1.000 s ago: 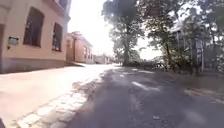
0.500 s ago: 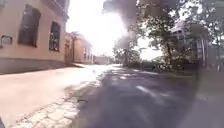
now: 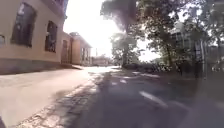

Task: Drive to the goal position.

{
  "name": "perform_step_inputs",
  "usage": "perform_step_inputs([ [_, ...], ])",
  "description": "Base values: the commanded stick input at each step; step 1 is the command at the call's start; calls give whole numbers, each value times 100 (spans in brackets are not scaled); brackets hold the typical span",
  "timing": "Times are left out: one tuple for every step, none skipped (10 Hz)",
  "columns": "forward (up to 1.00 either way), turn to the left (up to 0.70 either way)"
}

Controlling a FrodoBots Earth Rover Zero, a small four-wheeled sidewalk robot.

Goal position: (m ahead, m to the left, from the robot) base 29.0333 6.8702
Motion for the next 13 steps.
perform_step_inputs([
  [85,-10],
  [85,-33],
  [85,-30],
  [85,-11],
  [85,0],
  [85,0],
  [85,0],
  [85,-1],
  [85,-4],
  [85,-7],
  [85,-20],
  [85,0],
  [85,0],
])
